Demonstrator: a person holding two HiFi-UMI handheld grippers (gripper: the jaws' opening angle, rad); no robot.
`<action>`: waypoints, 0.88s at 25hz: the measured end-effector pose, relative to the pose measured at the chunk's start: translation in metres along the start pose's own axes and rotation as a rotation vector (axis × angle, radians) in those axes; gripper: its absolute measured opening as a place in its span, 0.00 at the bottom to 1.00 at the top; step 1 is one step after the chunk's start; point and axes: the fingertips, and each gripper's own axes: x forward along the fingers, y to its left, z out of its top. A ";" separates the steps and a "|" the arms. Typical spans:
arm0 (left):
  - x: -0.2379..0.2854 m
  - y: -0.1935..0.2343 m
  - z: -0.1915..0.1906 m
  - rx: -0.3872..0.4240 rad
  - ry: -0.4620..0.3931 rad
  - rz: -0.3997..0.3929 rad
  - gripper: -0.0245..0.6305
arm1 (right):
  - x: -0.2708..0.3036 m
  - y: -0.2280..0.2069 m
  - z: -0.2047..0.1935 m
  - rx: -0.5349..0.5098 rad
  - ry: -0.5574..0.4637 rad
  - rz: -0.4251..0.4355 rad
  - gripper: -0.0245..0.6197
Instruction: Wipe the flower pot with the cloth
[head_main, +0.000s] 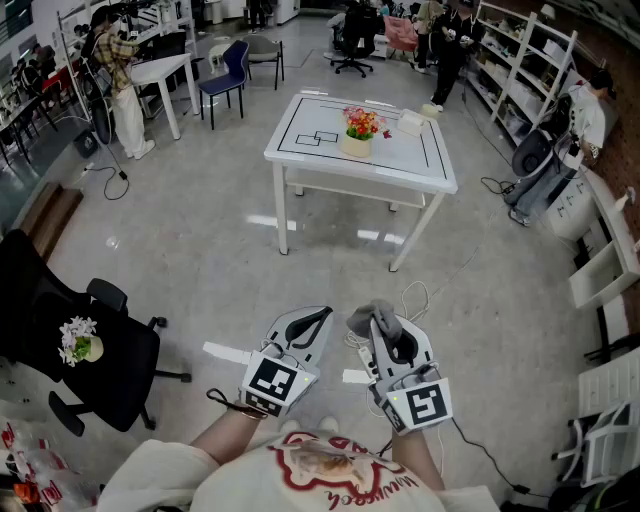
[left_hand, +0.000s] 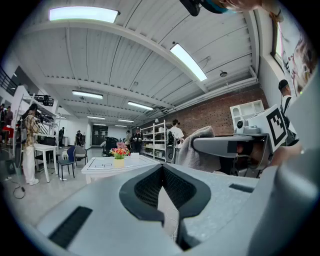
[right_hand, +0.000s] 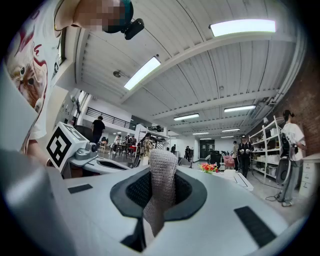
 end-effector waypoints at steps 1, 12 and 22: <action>0.000 -0.001 -0.001 -0.001 0.000 0.001 0.04 | -0.001 0.000 -0.001 0.000 0.001 0.001 0.09; 0.005 -0.011 -0.002 0.007 -0.005 0.003 0.04 | -0.007 -0.007 -0.003 0.006 -0.004 -0.006 0.09; 0.021 -0.037 0.005 0.019 -0.027 -0.007 0.04 | -0.024 -0.022 0.006 -0.011 -0.051 0.045 0.09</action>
